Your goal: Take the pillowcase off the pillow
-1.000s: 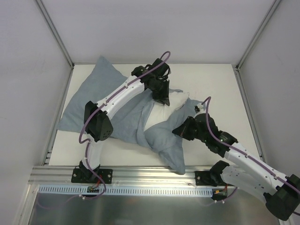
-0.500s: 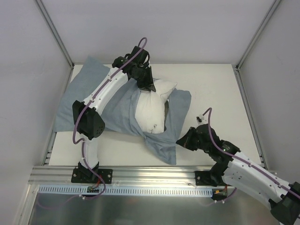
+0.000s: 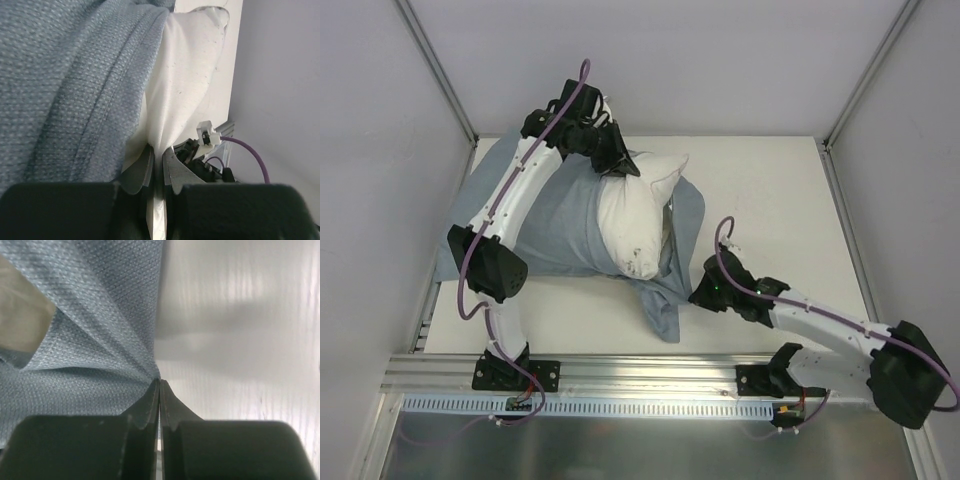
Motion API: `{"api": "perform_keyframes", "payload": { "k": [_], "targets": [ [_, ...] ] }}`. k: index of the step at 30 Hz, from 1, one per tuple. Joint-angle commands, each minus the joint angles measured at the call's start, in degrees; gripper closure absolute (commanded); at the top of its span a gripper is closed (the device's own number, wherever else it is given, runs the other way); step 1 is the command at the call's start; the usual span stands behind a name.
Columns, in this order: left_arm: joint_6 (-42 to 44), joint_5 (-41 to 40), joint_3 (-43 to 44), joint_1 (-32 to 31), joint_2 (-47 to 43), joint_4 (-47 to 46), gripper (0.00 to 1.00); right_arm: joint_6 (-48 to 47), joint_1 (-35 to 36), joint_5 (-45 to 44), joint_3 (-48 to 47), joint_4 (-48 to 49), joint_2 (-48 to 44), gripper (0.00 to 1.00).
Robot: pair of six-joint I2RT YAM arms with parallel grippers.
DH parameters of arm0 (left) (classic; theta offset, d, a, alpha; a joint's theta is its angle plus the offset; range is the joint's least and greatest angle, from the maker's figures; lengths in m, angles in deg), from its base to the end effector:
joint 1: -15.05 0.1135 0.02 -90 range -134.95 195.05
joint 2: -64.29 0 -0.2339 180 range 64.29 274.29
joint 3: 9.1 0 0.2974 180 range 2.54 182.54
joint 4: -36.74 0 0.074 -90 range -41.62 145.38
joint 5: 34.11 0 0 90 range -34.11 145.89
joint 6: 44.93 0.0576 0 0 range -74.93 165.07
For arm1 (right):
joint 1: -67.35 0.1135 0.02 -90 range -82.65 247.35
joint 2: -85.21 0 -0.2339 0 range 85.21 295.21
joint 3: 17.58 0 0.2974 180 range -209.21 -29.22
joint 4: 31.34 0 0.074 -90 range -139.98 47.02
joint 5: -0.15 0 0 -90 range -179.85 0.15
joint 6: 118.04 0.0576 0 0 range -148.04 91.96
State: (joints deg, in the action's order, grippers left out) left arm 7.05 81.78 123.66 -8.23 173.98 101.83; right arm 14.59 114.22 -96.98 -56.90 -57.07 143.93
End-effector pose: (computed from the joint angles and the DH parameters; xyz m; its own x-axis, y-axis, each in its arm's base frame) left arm 0.4180 -0.2072 0.3660 -0.8869 -0.2216 -0.4052 0.1361 0.7130 -0.6878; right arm 0.1909 0.1933 0.1217 -0.8064 0.1222 -0.5786 -0.1606 0.8964 0.4131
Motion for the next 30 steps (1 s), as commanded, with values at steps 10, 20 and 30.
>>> {"api": "perform_keyframes", "payload": {
  "k": [10,20,30],
  "targets": [
    [-4.34,2.14,5.44,-12.91,3.41,-9.86,1.0,-20.92,-23.75,11.62,-14.14,-6.47,7.84,0.82],
    [3.74,-1.53,8.7,-18.37,2.66,-9.24,0.05,-23.21,-30.26,9.43,-13.1,-13.51,-13.07,0.12],
    [8.84,-17.87,-11.58,-10.74,-16.25,-6.34,0.02,-24.87,-30.44,27.94,-17.84,-6.66,-9.42,0.04]
  ]
}}
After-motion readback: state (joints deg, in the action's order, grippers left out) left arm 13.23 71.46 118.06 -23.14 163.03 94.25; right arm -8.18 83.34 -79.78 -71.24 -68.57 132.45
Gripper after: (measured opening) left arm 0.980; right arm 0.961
